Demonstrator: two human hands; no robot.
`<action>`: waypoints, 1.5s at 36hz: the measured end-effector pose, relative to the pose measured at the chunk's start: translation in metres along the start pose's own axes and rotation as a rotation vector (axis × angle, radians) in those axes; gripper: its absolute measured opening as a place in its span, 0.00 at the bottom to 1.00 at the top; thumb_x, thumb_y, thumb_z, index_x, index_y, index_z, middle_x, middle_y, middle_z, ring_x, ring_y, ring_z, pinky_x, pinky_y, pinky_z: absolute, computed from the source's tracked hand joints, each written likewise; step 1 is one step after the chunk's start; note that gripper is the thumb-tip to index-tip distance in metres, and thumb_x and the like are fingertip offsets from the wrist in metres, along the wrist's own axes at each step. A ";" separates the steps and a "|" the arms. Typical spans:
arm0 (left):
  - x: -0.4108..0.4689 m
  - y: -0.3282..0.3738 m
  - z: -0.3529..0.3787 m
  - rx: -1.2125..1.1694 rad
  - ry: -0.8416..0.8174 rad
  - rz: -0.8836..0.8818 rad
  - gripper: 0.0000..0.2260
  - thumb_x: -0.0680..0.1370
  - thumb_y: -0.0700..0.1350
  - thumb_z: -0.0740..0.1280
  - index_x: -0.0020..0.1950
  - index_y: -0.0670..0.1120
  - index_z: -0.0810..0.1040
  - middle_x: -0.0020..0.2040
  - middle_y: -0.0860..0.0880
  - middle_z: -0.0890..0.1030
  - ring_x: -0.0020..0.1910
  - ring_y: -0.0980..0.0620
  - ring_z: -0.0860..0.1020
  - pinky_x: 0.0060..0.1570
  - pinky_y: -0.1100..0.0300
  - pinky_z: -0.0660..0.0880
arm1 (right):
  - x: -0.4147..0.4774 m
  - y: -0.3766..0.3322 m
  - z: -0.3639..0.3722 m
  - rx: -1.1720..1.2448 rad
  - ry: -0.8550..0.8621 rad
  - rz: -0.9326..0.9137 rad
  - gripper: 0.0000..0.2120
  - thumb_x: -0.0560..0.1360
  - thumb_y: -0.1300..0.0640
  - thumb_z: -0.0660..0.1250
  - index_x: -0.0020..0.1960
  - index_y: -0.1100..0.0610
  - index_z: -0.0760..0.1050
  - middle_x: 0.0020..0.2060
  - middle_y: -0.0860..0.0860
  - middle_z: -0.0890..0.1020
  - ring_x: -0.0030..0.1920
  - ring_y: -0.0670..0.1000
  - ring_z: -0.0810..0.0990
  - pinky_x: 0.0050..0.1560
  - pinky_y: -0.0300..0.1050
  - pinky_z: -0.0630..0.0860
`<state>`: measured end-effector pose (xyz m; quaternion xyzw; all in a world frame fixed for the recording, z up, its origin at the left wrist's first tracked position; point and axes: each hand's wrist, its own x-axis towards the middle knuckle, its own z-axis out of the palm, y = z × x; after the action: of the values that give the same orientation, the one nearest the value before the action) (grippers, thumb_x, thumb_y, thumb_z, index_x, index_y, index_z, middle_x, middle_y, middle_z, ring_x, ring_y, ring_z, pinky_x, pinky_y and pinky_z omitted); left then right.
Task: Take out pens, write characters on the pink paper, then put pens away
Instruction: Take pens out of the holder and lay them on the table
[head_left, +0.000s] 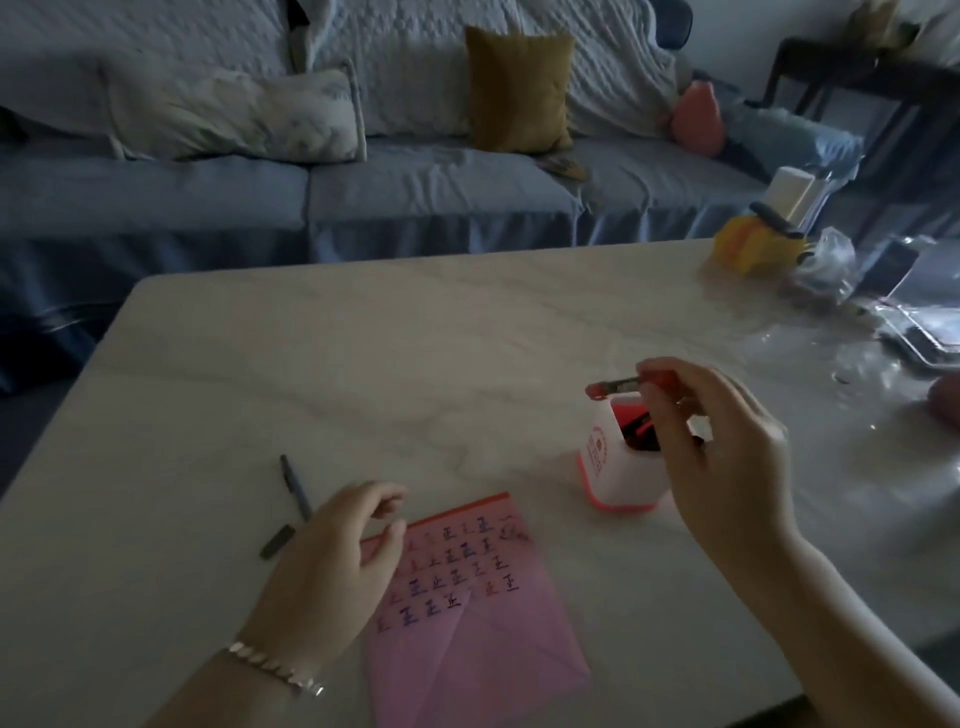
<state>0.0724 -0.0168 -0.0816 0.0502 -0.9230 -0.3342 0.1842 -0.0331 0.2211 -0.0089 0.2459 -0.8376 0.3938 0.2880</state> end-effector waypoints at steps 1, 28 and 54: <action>0.001 0.007 0.001 -0.016 0.009 0.034 0.11 0.72 0.39 0.70 0.53 0.45 0.77 0.47 0.55 0.78 0.50 0.66 0.73 0.50 0.82 0.63 | -0.001 -0.011 -0.001 0.129 0.014 0.026 0.11 0.75 0.53 0.60 0.50 0.55 0.78 0.43 0.47 0.82 0.43 0.43 0.80 0.43 0.37 0.77; -0.036 0.019 -0.003 -0.115 -0.167 0.037 0.11 0.79 0.53 0.50 0.55 0.59 0.70 0.45 0.65 0.77 0.45 0.67 0.75 0.43 0.74 0.70 | -0.083 -0.091 0.090 0.776 -0.375 0.707 0.08 0.73 0.65 0.64 0.40 0.55 0.78 0.29 0.46 0.81 0.30 0.43 0.77 0.34 0.34 0.74; -0.033 -0.002 -0.033 -0.216 -0.314 -0.102 0.13 0.73 0.65 0.51 0.54 0.66 0.66 0.35 0.57 0.79 0.32 0.64 0.76 0.33 0.70 0.69 | -0.078 -0.087 0.106 1.018 -0.407 0.626 0.04 0.74 0.63 0.63 0.42 0.62 0.75 0.33 0.49 0.82 0.35 0.47 0.79 0.36 0.36 0.76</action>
<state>0.1147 -0.0307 -0.0697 0.0240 -0.8954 -0.4440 0.0251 0.0476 0.1007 -0.0719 0.1654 -0.6156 0.7539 -0.1592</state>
